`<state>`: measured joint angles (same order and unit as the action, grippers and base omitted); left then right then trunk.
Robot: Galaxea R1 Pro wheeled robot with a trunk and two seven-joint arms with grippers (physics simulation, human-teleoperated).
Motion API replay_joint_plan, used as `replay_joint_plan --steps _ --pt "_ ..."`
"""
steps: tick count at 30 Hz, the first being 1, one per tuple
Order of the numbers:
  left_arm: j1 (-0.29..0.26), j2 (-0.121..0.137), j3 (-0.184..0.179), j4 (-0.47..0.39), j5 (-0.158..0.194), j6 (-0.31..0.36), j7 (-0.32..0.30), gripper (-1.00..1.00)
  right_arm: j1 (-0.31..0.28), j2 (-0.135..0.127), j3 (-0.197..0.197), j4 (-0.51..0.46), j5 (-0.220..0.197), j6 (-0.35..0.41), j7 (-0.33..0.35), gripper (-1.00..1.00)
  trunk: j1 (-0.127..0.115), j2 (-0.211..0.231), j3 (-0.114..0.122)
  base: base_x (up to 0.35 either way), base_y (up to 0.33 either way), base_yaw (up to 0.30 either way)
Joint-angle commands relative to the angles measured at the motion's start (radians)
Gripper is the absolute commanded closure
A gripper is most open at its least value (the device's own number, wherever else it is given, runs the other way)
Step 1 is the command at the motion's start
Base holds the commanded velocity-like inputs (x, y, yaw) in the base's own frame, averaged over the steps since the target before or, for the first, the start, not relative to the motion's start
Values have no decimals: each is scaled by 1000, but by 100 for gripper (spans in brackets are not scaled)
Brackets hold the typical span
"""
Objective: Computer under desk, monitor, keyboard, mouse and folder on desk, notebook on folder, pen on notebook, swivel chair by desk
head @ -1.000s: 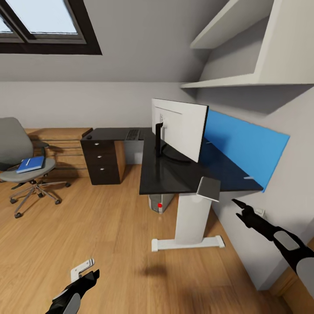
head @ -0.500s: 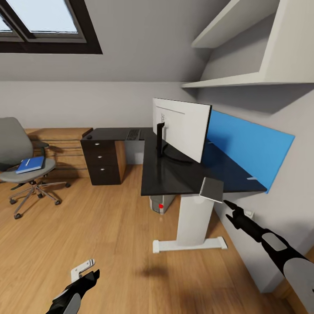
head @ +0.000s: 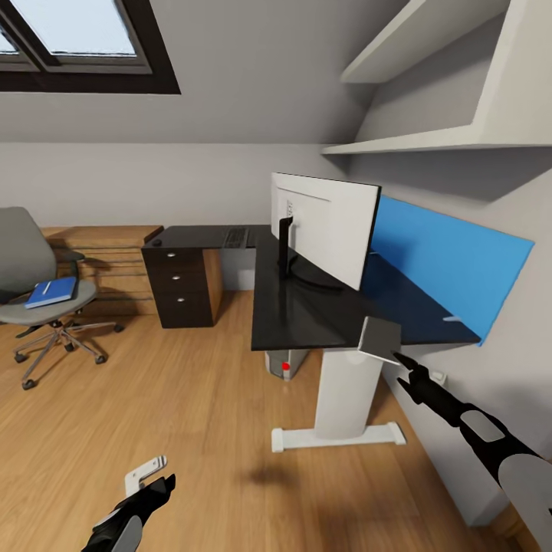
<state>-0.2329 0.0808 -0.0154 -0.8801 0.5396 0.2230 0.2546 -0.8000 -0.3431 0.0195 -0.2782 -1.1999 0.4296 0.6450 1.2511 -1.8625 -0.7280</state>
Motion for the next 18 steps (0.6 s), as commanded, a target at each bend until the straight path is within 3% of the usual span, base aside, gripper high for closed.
replay_joint_plan --steps 1,18 --pt "0 1 -2 -2 8 4 6 -100 -1 0 2 0 -9 7 1 -100 0 0 -1 118 50 0" --pt "0 0 -4 -1 9 4 6 -100 -1 0 3 0 -9 3 2 -100 0 0 -1 91 44 0"
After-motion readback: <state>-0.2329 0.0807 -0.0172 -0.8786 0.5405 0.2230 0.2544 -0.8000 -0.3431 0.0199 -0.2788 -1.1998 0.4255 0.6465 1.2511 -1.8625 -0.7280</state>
